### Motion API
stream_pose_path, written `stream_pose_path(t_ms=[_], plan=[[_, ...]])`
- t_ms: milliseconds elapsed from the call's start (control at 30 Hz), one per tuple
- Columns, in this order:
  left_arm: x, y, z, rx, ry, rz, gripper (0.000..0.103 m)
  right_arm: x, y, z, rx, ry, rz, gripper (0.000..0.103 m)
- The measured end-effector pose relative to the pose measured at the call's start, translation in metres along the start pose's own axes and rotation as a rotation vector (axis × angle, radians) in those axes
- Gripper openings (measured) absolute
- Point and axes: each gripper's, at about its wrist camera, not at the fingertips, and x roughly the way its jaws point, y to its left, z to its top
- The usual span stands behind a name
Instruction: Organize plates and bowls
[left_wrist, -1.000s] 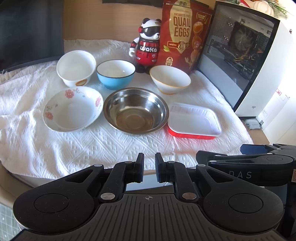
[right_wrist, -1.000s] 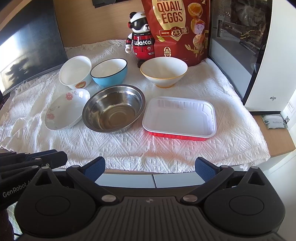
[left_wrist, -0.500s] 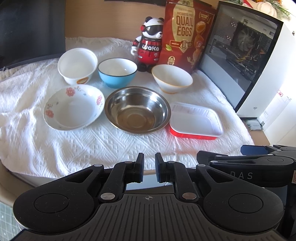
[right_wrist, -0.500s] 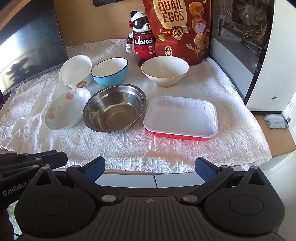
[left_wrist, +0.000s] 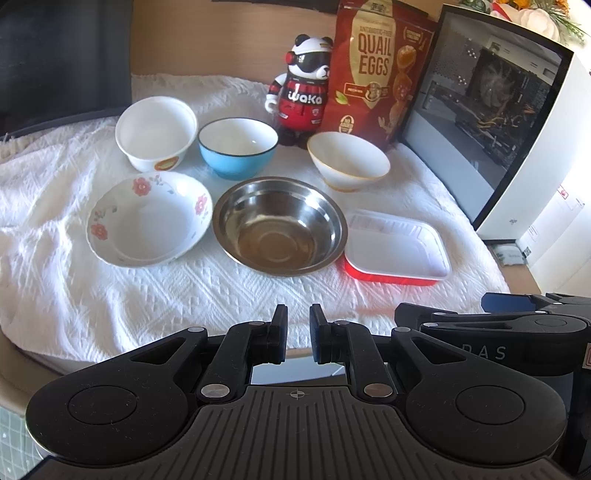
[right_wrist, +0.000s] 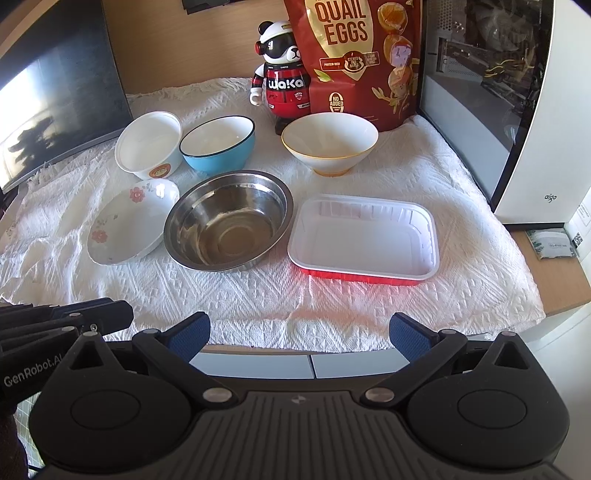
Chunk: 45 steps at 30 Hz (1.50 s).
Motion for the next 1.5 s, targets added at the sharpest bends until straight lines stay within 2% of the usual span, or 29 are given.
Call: stream_pose_path(t_ms=[33,67,200,267,400,567,667,767,867,933,1067,1200,1267,1367,1433,1500], plan=[[0.0,0.005,0.006,-0.03,-0.034,-0.039,0.015,0.001,0.001,0.001,0.0,0.0,-0.001,0.103],[0.004,0.006,0.007,-0.028,0.016,-0.022,0.015,0.003,0.002,0.003,0.001,0.001,-0.002,0.103],[0.014,0.015,0.014,-0.027,0.067,0.01,0.015,0.011,0.006,0.009,0.001,-0.001,-0.011,0.103],[0.017,0.024,0.017,-0.033,0.052,0.019,0.015,0.015,0.008,0.013,-0.001,-0.025,-0.005,0.103],[0.026,0.05,0.029,-0.085,0.007,0.005,0.015,0.023,0.017,0.024,-0.017,-0.126,-0.02,0.103],[0.045,0.091,0.046,-0.113,-0.03,-0.061,0.015,0.041,0.033,0.044,-0.025,-0.181,-0.012,0.103],[0.061,0.12,0.058,-0.117,0.011,-0.116,0.015,0.055,0.047,0.056,-0.041,-0.219,0.015,0.103],[0.077,0.146,0.073,-0.139,0.089,-0.179,0.015,0.071,0.069,0.072,-0.104,-0.234,-0.048,0.103],[0.08,0.159,0.087,-0.1,0.082,-0.186,0.015,0.09,0.081,0.088,-0.125,-0.203,-0.136,0.103],[0.086,0.157,0.098,-0.057,0.084,-0.237,0.015,0.094,0.077,0.09,-0.095,-0.187,-0.153,0.103],[0.108,0.12,0.117,0.072,0.126,-0.325,0.015,0.094,0.045,0.088,-0.013,-0.166,-0.224,0.103],[0.14,0.05,0.134,0.22,0.166,-0.373,0.015,0.089,-0.015,0.077,0.032,-0.154,-0.335,0.103],[0.162,0.01,0.14,0.318,0.177,-0.384,0.015,0.084,-0.057,0.072,0.093,-0.125,-0.309,0.103],[0.2,-0.049,0.149,0.419,0.214,-0.343,0.016,0.081,-0.118,0.062,0.175,-0.067,-0.223,0.1],[0.219,-0.084,0.147,0.517,0.236,-0.314,0.016,0.087,-0.151,0.053,0.219,-0.053,-0.173,0.091],[0.242,-0.103,0.142,0.602,0.309,-0.304,0.016,0.096,-0.173,0.049,0.253,-0.015,-0.138,0.079]])
